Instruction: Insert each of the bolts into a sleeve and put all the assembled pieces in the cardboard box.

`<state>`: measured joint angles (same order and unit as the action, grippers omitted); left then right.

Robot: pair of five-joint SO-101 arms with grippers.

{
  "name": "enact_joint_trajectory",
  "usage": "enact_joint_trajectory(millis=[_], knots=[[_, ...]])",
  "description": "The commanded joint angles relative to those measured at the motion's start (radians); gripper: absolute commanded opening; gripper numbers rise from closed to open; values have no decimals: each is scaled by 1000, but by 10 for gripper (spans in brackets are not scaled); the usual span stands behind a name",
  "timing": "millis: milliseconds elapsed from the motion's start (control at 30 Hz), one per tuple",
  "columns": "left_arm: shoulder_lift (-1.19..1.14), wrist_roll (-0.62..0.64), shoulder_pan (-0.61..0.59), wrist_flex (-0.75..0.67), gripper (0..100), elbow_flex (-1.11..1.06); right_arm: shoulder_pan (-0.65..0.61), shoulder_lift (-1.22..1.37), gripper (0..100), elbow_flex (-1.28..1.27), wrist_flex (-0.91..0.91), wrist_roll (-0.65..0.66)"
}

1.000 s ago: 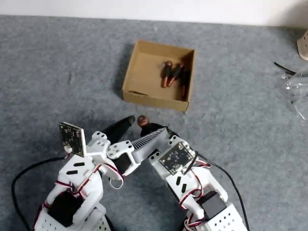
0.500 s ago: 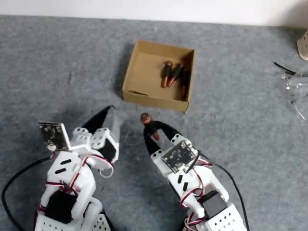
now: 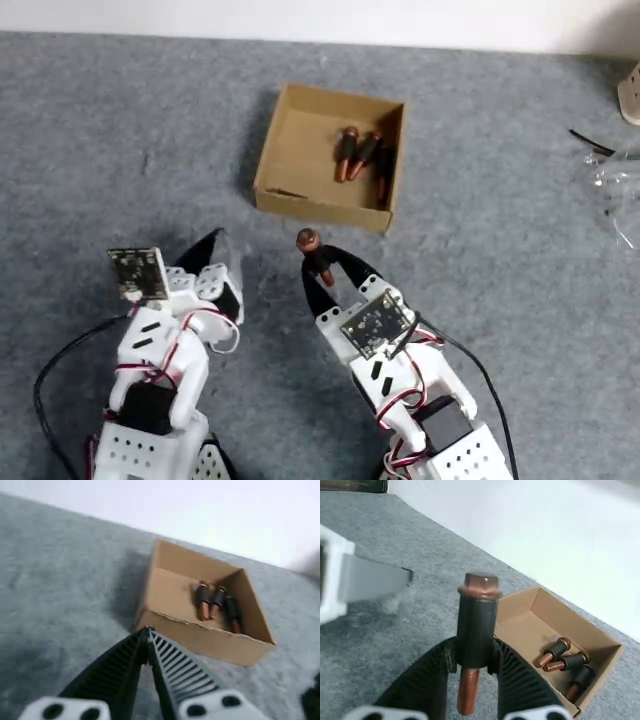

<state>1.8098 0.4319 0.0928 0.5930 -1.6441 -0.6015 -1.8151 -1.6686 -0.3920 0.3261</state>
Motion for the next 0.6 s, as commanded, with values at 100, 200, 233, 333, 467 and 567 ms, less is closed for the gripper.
enact_joint_trajectory(millis=[100, 200, 233, 333, 467, 567], knots=[[10, -14, -119, 256, 6, 206, 16, -18, 5, -101, 47, 15], [8, -15, -127, 330, 6, 251, 18, -18, 5, -101, 45, 14], [7, -20, -143, 336, 6, 255, 18, -18, 5, -101, 44, 14], [5, -103, -197, 336, 6, 254, 18, -18, 5, -101, 27, 12], [5, -178, -200, 373, 7, 263, 15, -18, 5, -101, 18, 5], [4, -183, -199, 390, 10, 271, 12, -18, 5, -97, -38, -38]])
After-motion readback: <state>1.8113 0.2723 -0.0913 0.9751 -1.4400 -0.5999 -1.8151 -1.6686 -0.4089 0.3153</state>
